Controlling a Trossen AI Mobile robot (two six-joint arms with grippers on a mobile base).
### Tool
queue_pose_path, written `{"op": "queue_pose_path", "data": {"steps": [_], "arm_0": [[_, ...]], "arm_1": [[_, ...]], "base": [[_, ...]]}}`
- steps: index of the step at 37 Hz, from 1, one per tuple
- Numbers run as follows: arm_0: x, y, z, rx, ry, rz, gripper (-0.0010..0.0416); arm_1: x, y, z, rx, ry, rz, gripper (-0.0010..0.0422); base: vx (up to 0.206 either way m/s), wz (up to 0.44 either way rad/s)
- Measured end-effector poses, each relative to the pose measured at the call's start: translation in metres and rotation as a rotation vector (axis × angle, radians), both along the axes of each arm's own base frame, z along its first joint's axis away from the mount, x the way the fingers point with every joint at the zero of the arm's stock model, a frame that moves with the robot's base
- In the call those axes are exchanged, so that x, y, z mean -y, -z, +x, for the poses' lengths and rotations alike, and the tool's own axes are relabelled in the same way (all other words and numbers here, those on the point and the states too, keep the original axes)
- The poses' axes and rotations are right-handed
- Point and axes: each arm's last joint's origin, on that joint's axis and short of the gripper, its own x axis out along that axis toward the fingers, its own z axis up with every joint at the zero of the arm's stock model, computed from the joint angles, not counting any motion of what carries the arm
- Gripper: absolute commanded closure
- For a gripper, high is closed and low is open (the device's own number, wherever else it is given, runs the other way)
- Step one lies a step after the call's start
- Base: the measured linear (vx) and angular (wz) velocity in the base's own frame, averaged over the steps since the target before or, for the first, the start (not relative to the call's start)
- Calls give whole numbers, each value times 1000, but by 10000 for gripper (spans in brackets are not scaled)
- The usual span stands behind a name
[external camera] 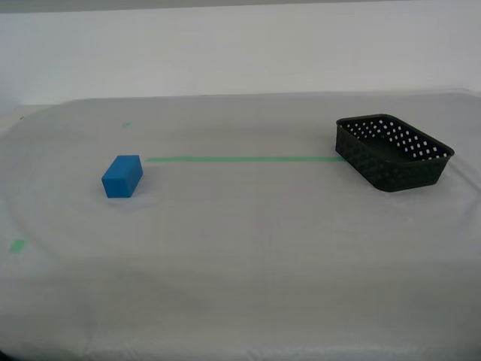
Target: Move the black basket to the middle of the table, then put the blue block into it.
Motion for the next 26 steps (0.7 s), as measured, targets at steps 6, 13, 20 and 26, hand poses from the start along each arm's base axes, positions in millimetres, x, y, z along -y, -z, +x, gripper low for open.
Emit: {"op": "queue_pose_path", "data": {"steps": [6, 13, 20, 26], "arm_0": [[0, 3, -2, 42, 1, -15, 406], [0, 3, -2, 42, 2, -15, 405], [0, 3, -2, 42, 2, -15, 406], [0, 3, -2, 42, 1, -15, 406]], "arm_1": [[0, 0, 0, 0, 0, 0, 412], [0, 0, 0, 0, 0, 0, 412], [0, 0, 0, 0, 0, 0, 412], [0, 0, 0, 0, 0, 0, 412]], "base": [[0, 0], [0, 0], [0, 0], [0, 0]]}}
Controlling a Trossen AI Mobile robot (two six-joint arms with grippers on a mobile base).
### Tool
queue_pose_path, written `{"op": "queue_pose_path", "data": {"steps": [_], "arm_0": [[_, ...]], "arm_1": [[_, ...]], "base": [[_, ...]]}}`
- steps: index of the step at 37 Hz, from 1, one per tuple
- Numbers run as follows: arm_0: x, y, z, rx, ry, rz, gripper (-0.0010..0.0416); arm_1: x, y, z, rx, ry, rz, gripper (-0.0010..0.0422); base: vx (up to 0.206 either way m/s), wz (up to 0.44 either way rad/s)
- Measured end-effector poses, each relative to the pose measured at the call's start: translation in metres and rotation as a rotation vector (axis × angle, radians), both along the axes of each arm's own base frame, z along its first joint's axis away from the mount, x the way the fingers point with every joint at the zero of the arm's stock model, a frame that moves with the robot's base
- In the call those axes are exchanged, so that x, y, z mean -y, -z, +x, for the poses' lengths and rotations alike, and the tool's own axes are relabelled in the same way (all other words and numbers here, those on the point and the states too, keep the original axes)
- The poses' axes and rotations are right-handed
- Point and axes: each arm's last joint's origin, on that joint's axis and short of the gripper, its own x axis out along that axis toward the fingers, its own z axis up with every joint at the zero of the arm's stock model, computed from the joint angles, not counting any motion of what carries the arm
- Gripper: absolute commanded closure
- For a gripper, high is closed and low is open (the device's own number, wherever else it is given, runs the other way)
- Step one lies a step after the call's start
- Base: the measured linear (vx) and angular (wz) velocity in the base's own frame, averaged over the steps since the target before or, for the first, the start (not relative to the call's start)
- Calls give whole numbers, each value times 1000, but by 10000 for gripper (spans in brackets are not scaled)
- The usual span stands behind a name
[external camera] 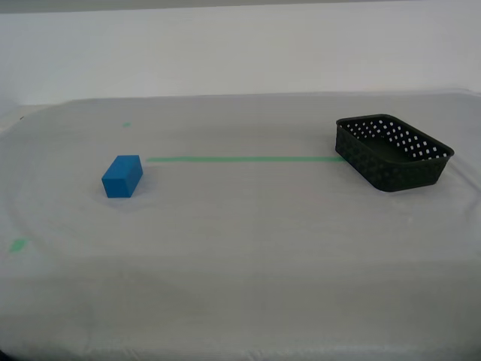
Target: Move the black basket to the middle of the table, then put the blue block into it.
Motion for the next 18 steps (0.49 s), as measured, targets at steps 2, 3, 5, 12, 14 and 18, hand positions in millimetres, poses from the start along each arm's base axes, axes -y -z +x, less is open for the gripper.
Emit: {"op": "queue_pose_path", "data": {"steps": [2, 3, 5, 12, 14, 18], "arm_0": [[0, 0, 0, 0, 1, 0, 406], [0, 0, 0, 0, 0, 0, 406], [0, 0, 0, 0, 0, 0, 406], [0, 0, 0, 0, 1, 0, 406], [0, 0, 0, 0, 0, 0, 406], [0, 0, 0, 0, 0, 0, 406]], "arm_1": [[0, 0, 0, -1, 0, 0, 412], [0, 0, 0, -1, 0, 0, 412], [0, 0, 0, 0, 0, 0, 412], [0, 0, 0, 0, 0, 0, 412], [0, 0, 0, 0, 0, 0, 412], [0, 0, 0, -1, 0, 0, 412]], "base": [[0, 0], [0, 0], [0, 0], [0, 0], [0, 0], [0, 0]]}}
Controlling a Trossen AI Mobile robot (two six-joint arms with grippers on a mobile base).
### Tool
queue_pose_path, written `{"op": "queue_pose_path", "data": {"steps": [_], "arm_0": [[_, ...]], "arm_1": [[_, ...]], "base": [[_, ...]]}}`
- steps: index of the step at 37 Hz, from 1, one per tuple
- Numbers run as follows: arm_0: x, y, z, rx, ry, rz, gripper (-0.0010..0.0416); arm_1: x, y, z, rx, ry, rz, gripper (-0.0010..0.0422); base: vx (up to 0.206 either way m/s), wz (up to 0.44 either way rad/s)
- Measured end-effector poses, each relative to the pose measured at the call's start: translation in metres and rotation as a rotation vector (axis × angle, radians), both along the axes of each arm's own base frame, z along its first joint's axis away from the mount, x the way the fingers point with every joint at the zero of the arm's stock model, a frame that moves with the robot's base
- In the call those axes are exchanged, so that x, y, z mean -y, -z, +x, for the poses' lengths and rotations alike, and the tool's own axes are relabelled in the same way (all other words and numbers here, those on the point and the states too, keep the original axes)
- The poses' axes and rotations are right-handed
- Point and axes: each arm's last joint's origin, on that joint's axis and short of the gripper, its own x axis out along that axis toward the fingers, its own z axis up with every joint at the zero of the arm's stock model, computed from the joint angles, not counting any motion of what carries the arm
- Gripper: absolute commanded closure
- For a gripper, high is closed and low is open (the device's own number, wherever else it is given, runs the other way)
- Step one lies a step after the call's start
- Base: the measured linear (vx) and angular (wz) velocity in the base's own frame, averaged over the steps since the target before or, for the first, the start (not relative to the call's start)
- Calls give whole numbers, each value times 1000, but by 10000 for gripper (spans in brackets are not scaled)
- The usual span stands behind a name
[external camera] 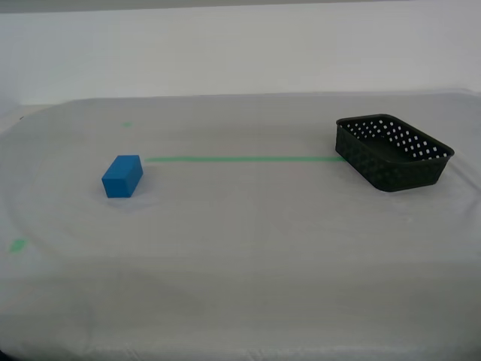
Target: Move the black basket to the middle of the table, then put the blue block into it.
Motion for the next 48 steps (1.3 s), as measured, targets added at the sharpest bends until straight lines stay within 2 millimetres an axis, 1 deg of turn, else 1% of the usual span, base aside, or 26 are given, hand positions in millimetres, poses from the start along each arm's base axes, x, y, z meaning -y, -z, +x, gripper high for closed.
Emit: {"op": "queue_pose_path", "data": {"steps": [48], "arm_0": [[0, 0, 0, 0, 0, 0, 405]], "arm_1": [[0, 0, 0, 0, 0, 0, 412]], "base": [[0, 0]]}}
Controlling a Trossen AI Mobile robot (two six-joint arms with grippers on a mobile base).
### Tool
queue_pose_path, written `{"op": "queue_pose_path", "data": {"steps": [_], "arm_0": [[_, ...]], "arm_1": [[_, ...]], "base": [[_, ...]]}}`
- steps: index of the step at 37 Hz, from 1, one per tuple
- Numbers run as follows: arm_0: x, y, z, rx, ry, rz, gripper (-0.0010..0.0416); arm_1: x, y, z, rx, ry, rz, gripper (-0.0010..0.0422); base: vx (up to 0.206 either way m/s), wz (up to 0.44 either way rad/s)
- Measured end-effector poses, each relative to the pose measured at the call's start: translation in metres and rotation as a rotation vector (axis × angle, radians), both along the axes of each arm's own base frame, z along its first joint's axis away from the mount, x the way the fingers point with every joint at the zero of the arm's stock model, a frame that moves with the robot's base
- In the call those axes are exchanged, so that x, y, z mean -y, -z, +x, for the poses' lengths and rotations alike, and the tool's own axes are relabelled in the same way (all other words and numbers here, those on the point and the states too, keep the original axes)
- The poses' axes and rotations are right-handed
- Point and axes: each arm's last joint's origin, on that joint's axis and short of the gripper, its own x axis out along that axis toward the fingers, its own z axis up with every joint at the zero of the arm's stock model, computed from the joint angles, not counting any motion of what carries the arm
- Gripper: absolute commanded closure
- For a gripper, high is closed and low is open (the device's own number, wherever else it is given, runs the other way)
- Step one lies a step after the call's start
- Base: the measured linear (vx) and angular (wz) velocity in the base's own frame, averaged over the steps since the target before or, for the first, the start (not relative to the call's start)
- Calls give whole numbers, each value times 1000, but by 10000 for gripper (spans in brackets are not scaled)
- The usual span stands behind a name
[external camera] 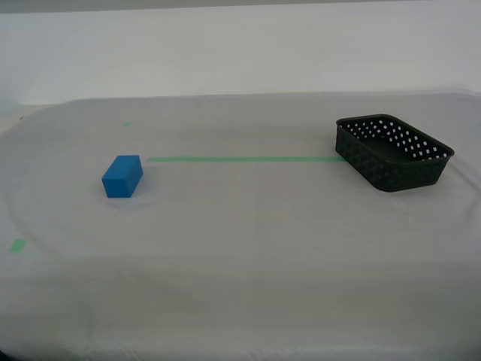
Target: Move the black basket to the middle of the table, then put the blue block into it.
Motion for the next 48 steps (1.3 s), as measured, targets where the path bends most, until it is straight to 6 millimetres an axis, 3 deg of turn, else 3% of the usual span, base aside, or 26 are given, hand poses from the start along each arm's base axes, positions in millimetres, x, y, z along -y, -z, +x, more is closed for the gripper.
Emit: {"op": "queue_pose_path", "data": {"steps": [48], "arm_0": [[0, 0, 0, 0, 0, 0, 406]], "arm_1": [[0, 0, 0, -2, 0, 0, 412]], "base": [[0, 0]]}}
